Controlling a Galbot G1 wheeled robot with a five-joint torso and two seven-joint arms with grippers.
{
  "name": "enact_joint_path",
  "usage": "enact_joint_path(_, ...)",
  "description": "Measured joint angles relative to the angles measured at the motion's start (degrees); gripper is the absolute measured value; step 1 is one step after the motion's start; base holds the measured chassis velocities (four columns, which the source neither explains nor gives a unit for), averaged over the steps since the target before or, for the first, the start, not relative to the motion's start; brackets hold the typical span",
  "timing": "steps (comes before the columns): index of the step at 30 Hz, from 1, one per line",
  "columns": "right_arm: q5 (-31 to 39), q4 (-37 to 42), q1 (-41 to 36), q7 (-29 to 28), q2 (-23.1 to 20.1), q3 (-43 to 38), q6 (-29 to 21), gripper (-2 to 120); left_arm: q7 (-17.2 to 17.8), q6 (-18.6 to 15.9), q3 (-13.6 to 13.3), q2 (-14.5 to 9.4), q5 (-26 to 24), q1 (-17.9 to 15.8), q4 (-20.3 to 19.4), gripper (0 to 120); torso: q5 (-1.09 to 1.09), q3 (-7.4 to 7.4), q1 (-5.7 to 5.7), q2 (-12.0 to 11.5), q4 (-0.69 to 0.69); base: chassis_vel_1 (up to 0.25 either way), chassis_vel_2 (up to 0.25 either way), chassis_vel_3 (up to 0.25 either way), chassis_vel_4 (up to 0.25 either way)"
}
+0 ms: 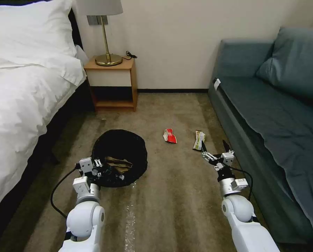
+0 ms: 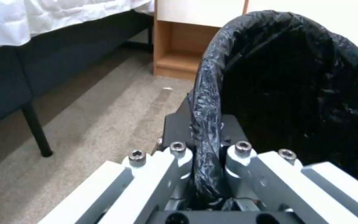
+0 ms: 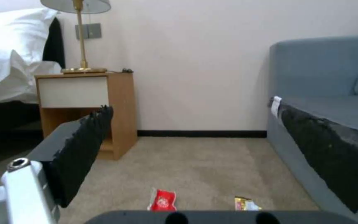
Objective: Pick up the trash bin, then pick up the garbage on the floor and place it into the trash bin.
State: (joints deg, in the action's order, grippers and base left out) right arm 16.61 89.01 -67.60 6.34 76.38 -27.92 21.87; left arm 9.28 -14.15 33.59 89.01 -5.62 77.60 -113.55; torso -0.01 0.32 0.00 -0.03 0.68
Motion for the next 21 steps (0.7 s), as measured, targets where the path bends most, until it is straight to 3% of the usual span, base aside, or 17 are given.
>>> enact_joint_path(10, -1.0, -0.8, -0.3, 0.1, 0.9, -0.4, 0.3, 100, -3.9, -1.1, 1.0, -0.7, 0.6, -0.1, -0.5, 4, 0.00, 0.00, 0.00, 0.0, 0.00, 0.000, 0.000, 0.000, 0.000)
enact_joint_path(21, -0.8, -0.8, -0.4, 0.2, 1.0, -1.1, 0.1, 100, -4.2, -1.1, 1.2, -1.2, 0.7, 0.0, -0.7, 4, 0.00, 0.00, 0.01, 0.0, 0.00, 0.000, 0.000, 0.000, 0.000)
